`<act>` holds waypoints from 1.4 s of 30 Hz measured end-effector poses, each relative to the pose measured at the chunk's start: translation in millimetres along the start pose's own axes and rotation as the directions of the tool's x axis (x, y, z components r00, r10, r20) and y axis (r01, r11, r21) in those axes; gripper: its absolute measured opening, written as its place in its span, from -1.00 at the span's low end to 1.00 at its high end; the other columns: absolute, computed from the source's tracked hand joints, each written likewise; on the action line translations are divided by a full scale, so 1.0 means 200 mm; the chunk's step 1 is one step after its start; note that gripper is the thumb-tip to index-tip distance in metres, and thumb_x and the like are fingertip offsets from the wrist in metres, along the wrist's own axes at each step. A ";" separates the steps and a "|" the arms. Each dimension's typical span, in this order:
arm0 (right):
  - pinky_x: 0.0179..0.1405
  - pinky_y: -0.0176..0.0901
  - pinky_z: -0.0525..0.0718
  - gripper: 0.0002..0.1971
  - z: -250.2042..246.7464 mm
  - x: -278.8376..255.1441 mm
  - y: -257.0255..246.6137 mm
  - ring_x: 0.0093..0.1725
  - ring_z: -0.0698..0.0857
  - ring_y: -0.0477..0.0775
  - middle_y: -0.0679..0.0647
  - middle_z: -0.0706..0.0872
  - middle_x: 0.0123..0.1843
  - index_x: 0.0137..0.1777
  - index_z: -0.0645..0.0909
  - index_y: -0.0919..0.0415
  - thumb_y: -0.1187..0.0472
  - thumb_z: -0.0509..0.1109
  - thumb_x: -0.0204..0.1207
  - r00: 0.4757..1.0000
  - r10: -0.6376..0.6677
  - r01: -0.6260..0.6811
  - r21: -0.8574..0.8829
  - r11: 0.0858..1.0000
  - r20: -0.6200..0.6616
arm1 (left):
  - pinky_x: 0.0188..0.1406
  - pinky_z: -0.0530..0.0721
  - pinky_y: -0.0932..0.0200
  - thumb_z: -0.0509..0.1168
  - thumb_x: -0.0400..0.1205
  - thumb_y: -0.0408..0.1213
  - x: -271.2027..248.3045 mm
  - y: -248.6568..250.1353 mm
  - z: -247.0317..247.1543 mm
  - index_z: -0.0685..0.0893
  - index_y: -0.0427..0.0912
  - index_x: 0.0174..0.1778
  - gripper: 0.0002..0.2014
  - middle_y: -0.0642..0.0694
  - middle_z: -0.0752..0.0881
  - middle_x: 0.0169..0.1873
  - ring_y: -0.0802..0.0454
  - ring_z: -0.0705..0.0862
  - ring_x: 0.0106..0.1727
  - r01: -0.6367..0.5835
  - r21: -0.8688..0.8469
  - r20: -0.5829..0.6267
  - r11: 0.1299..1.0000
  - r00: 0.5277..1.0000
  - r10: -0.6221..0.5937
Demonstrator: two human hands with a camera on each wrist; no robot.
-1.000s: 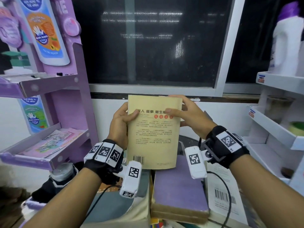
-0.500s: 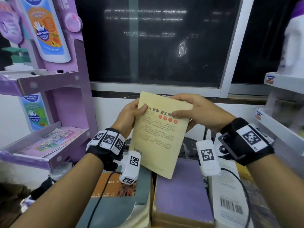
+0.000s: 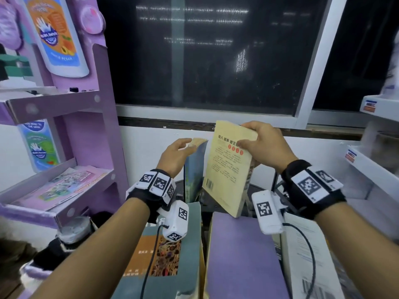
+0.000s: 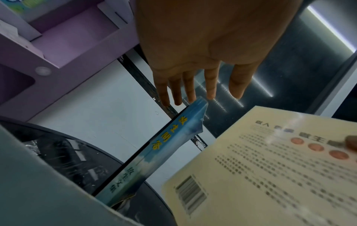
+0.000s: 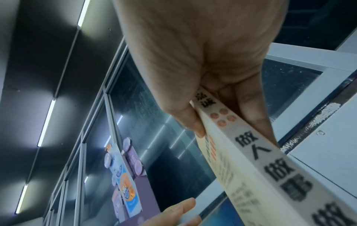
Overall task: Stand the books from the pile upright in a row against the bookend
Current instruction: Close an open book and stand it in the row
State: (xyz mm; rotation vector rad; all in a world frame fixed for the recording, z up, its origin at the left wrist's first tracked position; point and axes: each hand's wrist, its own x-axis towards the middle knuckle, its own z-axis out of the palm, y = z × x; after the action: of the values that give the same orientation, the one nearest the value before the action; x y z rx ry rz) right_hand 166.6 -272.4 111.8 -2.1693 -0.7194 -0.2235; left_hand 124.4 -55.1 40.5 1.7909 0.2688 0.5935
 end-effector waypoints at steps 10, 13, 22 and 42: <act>-0.08 0.08 0.80 -0.59 0.28 0.26 0.10 0.06 0.74 0.20 0.13 0.70 0.28 0.44 0.48 0.06 0.20 0.38 0.60 0.995 0.094 -0.096 -0.068 0.993 -0.024 | 0.32 0.62 -0.11 0.33 0.59 -0.19 0.04 -0.14 0.04 0.70 0.08 0.27 -0.68 -0.02 0.64 0.36 -0.04 0.62 0.31 -0.010 0.058 -0.084 0.998 0.996 0.015; 0.03 0.18 0.78 -0.51 0.39 0.32 0.14 0.10 0.73 0.24 0.19 0.66 0.30 0.50 0.45 0.04 0.15 0.41 0.57 0.993 0.117 -0.116 -0.082 0.990 0.013 | 0.28 0.65 -0.10 0.37 0.54 -0.10 0.06 -0.18 0.03 0.72 0.14 0.24 -0.67 0.02 0.67 0.33 0.01 0.65 0.27 -0.028 0.040 -0.087 0.999 0.996 0.031; -0.20 -0.29 0.60 -0.49 0.62 0.41 0.22 0.20 0.68 0.19 0.15 0.62 0.39 0.53 0.42 0.03 0.11 0.38 0.58 0.989 0.112 -0.101 -0.113 0.989 0.100 | 0.31 0.64 -0.06 0.39 0.27 0.25 0.10 -0.23 0.01 0.69 0.36 0.18 -0.49 0.13 0.67 0.31 0.10 0.65 0.30 -0.057 -0.022 -0.013 0.998 0.998 0.057; -0.36 -0.43 0.69 -0.13 0.63 0.29 0.07 -0.24 0.68 -0.09 -0.08 0.57 -0.14 0.66 0.17 0.04 0.28 0.58 0.43 0.917 -0.012 0.027 -0.033 0.999 0.398 | -0.27 0.77 0.10 0.33 0.65 -0.16 0.07 -0.19 -0.07 0.59 0.13 0.40 -0.63 0.00 0.67 0.28 -0.06 0.73 0.14 0.080 -0.167 0.216 0.983 0.975 -0.043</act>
State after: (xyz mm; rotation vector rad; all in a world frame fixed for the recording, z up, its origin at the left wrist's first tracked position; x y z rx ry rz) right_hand 212.4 -160.9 43.4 -2.2698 -0.9692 0.2063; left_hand 133.8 -25.1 11.7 1.6533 0.1217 0.3663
